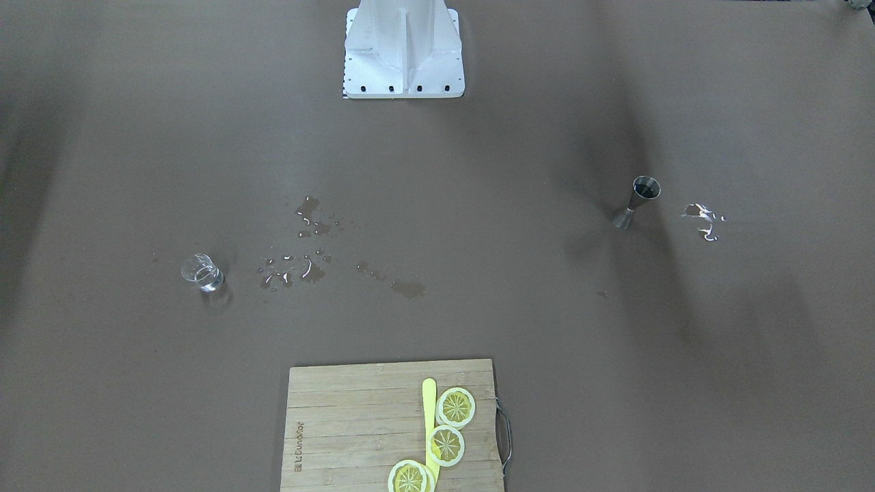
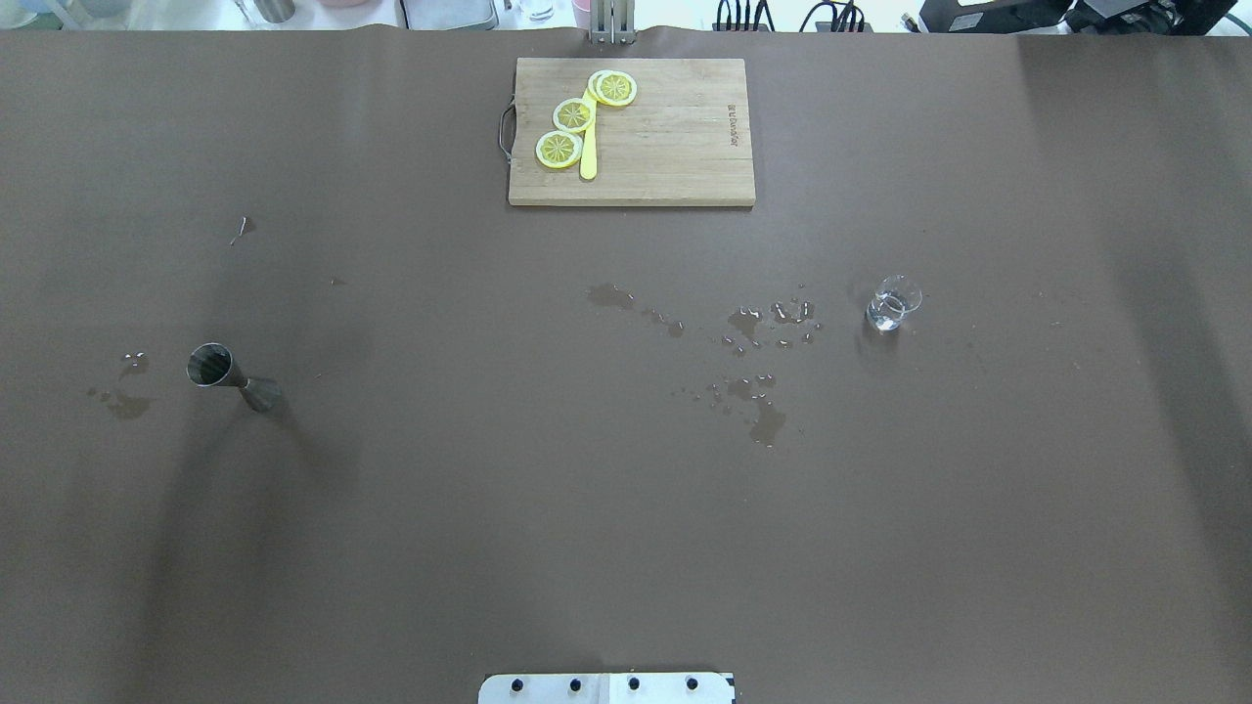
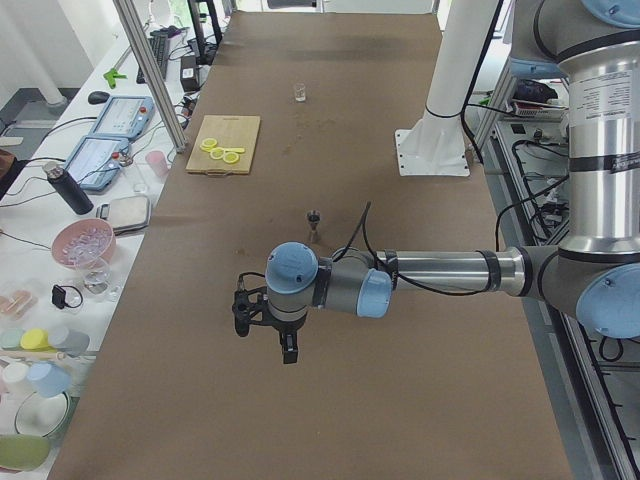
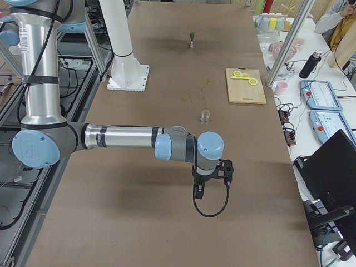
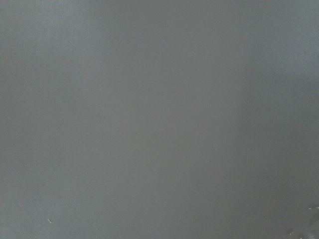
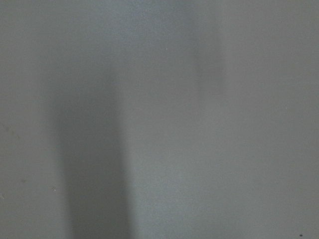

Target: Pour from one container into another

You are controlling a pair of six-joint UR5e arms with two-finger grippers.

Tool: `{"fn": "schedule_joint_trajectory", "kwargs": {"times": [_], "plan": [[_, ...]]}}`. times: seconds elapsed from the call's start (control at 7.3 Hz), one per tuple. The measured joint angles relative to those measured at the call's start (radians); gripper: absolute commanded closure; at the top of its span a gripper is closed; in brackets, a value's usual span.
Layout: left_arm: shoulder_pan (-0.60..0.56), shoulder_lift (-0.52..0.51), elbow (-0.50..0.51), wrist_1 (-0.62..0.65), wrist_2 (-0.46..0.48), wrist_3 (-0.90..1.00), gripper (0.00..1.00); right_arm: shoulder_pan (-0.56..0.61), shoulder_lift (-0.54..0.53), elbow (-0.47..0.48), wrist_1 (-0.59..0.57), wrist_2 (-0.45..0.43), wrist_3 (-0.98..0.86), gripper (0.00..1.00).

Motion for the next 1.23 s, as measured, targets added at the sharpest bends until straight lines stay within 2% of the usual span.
{"fn": "schedule_joint_trajectory", "kwargs": {"times": [1.23], "plan": [[0.000,-0.003,-0.003,0.014,0.000,-0.001,0.01,0.000,-0.002,-0.009,0.004,-0.001,-0.006,0.00]]}}
